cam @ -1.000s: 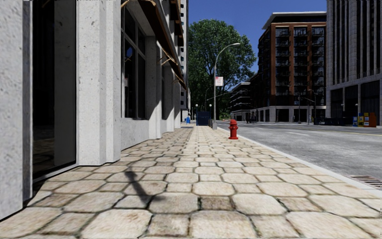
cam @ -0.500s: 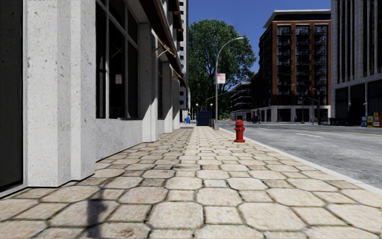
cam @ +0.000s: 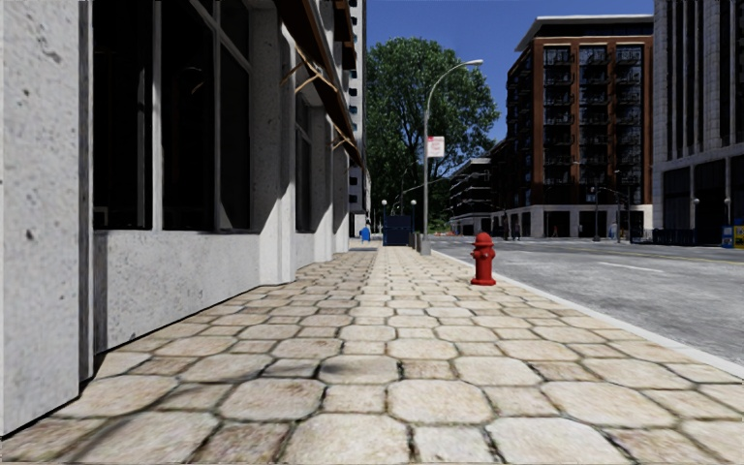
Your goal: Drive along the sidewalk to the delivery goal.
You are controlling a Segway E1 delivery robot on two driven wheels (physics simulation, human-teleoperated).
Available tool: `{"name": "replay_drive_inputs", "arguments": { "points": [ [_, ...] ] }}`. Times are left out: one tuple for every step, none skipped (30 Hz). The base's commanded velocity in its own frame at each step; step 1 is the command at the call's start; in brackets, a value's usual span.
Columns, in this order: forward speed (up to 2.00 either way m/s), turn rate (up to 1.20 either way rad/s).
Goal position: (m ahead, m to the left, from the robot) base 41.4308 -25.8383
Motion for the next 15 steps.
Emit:
{"name": "replay_drive_inputs", "arguments": {
  "points": [
    [2.0,0.0],
    [2.0,0.0],
    [2.0,0.0],
    [2.0,0.0],
    [2.0,0.0],
    [2.0,0.0],
    [2.0,0.0],
    [2.0,0.0],
    [2.0,0.0],
    [2.0,0.0],
    [2.0,0.0],
    [2.0,0.0],
    [2.0,0.0],
    [2.0,0.0],
    [2.0,0.0]
  ]
}}
